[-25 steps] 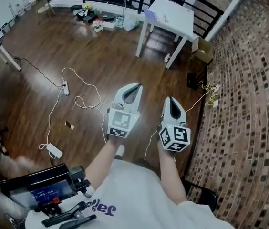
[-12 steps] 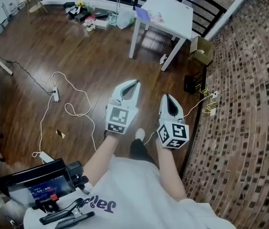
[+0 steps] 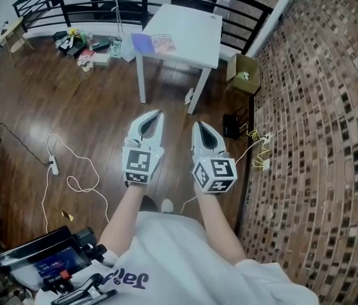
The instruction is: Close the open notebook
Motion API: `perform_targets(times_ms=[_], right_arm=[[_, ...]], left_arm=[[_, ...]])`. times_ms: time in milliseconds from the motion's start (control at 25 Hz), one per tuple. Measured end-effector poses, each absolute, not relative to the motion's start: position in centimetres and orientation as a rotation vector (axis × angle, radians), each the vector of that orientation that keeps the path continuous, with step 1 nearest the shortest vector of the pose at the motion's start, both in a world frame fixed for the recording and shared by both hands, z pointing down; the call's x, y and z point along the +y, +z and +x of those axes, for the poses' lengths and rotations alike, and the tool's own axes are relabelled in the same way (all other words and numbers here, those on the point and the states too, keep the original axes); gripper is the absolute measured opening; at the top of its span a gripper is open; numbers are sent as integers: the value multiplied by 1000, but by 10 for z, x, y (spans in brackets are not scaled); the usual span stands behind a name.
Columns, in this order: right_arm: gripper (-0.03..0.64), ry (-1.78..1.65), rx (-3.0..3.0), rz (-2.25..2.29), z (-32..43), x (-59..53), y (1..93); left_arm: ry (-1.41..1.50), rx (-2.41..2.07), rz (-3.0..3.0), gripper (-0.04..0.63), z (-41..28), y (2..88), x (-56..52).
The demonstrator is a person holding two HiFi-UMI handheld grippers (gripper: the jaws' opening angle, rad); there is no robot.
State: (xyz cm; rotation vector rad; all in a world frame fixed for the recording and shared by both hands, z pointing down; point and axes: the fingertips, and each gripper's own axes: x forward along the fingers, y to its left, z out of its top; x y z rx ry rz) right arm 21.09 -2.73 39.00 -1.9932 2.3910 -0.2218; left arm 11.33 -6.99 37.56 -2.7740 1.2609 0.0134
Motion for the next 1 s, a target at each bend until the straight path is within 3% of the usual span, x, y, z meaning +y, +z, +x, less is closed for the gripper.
perform_targets(times_ms=[440,840,1000], right_arm=[[-11,-299,2509,-1952,225,-226,439],[-11,-193,2587,-1920,193,-435,419],[-11,-229,2599,-1915,215,-491,428]], left_arm=[[-7,1382,-2781,12,122,421,-270],[54,1453,-2766,12,93,400,-479],[-4,1451,-2780,12,112,412,-528]])
